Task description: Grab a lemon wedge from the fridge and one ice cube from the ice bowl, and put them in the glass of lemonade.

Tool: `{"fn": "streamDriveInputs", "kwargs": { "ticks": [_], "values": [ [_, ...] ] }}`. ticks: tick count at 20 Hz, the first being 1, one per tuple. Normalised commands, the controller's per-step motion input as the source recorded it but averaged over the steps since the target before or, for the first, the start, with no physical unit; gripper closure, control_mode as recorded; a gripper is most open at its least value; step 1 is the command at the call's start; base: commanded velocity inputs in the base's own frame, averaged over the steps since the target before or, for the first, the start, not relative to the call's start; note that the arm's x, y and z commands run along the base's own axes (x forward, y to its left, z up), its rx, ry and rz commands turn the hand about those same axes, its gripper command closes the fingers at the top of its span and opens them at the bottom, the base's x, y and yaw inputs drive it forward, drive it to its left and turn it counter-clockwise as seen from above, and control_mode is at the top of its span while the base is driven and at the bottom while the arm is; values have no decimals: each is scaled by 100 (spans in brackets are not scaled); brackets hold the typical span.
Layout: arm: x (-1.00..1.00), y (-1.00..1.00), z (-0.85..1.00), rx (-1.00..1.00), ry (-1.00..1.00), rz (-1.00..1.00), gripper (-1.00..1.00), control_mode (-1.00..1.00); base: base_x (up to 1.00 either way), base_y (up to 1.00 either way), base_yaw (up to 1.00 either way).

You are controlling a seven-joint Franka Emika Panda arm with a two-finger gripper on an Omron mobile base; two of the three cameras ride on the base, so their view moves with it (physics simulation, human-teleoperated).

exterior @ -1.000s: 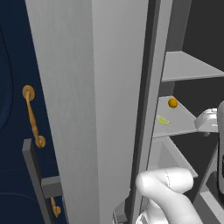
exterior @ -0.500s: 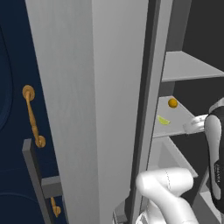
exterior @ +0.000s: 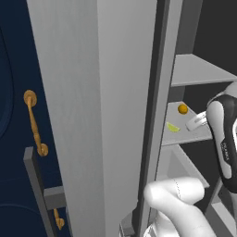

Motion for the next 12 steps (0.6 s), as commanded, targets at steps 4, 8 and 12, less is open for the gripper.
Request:
{"fn": "streamDriveInputs", "kwargs": {
  "ticks": [4, 8, 12],
  "values": [
    [39, -3, -38, -2, 0, 18, -100, -100, 0, 0, 0],
    [42, -10, -44, -4, 2, 10, -100, -100, 0, 0, 0],
    [55, -10, -43, -2, 1, 9, -100, -100, 0, 0, 0]
  ]
}}
